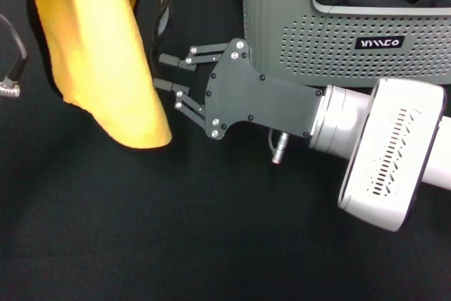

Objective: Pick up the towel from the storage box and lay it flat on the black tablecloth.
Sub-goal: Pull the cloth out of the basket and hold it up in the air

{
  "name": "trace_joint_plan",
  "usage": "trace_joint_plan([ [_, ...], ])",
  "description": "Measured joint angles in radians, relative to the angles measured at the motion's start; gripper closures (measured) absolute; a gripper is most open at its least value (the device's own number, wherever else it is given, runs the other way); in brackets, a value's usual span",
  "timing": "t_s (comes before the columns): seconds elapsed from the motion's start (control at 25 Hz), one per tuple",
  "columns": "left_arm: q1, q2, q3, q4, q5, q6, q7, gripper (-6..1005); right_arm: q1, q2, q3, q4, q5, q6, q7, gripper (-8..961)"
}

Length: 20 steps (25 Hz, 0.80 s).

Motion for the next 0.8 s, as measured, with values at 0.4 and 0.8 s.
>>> trace_joint_plan([
  [0.4,0.0,0.0,0.005,0.0,0.0,0.0,0.0,977,0.004,0.0,0.0,0.017,0.021,0.007,-0.006,759],
  [0.8,0.0,0.0,0.012,0.0,0.0,0.0,0.0,977,-0.006,0.0,0.034,0.017,0.026,0.016,-0.009,771],
])
